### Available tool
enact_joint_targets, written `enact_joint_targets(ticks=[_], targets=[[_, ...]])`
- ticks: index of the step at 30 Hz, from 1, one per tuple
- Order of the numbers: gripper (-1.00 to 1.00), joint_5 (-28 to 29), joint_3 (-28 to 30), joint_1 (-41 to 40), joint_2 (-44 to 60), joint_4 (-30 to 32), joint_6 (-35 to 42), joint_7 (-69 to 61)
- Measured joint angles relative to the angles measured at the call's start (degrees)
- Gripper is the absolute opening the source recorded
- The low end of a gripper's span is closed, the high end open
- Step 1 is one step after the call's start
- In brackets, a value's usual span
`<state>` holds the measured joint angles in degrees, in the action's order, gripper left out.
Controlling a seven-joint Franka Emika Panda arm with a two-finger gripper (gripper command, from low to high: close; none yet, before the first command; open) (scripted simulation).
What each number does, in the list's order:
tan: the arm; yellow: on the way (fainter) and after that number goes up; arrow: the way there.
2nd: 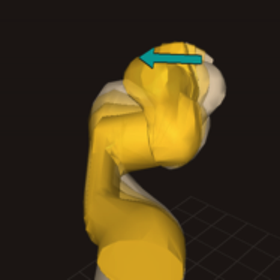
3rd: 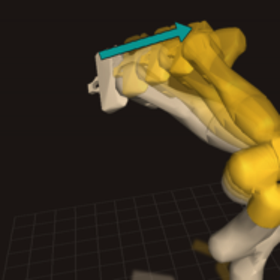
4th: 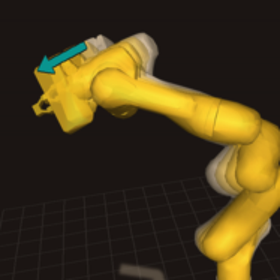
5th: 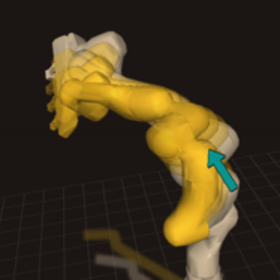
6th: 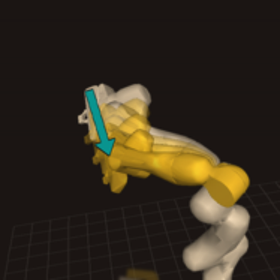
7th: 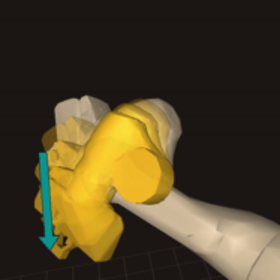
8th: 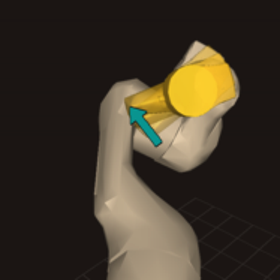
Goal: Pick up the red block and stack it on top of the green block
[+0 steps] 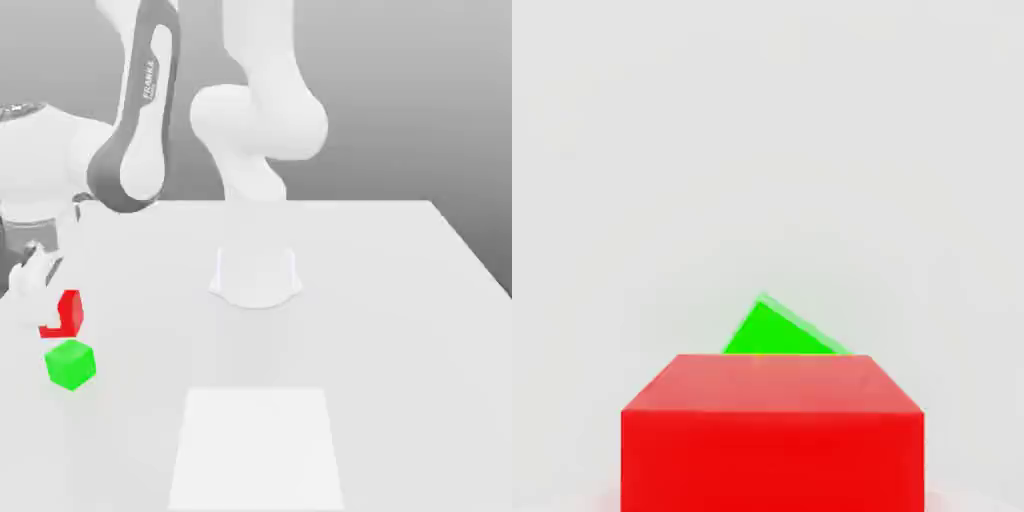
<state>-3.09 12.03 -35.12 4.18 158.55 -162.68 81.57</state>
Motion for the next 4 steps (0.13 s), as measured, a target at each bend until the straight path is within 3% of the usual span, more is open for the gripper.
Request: enact_joint_targets(ticks=[1,4], targets=[[1.00,-1.1,-0.8,-0.5,1.6,-0.1,-1.5,-0.8],[1.00,-1.1,-0.8,-0.5,1.6,-0.1,-1.5,-0.8]])
